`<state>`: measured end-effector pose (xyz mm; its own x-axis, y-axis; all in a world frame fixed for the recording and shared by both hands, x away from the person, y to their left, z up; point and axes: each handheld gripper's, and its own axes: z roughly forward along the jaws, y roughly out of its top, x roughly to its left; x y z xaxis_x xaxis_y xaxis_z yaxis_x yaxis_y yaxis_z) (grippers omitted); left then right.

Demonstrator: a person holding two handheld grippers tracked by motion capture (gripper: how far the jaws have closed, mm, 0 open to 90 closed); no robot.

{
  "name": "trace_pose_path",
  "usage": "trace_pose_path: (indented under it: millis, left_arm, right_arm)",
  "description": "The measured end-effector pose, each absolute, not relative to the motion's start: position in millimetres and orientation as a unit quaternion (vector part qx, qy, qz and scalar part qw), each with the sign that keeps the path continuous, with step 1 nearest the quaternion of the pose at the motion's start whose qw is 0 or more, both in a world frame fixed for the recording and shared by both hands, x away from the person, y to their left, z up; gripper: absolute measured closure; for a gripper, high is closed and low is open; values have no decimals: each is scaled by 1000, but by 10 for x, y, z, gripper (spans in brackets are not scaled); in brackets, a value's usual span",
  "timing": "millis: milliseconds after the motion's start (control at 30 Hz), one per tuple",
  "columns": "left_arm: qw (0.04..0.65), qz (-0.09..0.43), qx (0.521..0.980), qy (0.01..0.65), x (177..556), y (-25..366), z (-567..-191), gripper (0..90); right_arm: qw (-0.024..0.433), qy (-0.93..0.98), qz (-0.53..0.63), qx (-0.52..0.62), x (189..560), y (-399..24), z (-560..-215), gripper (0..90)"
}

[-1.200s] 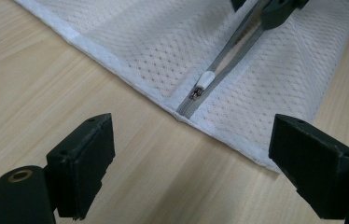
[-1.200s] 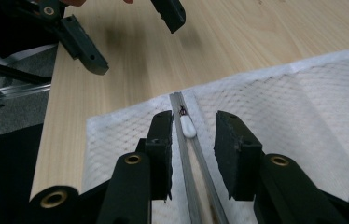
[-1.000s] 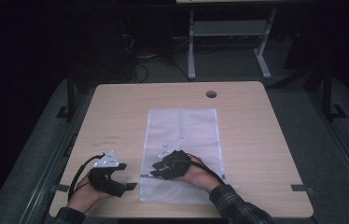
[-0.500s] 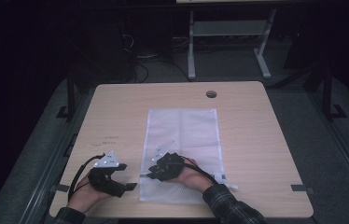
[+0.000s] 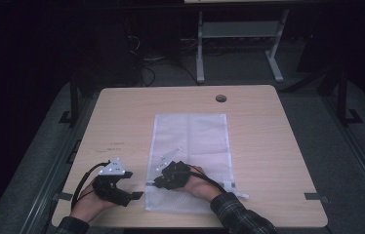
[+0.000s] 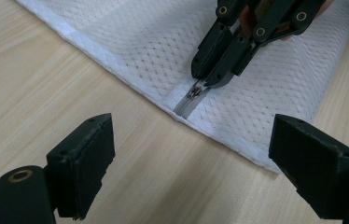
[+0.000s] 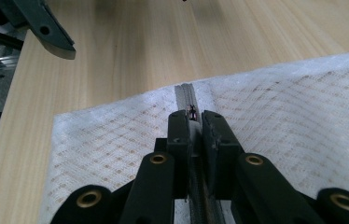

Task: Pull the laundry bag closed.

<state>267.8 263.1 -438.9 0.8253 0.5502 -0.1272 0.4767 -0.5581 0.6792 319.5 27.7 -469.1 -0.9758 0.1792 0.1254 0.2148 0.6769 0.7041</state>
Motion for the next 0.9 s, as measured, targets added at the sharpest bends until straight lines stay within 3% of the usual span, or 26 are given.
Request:
trace_pose_path:
  millis: [367, 533, 900]
  left_arm:
    - [369, 49, 881, 292, 2680, 2634, -4392, 138]
    - [368, 47, 882, 291, 2679, 2629, -4393, 142]
    - [383, 35, 874, 297, 2702, 2573, -4359, 145]
  right_arm:
    - [56, -909, -388, -144, 3223, 270, -4657, 826]
    - [42, -906, -396, -142, 3208, 246, -4592, 868]
    - [21, -906, -403, -127, 3152, 199, -4494, 867]
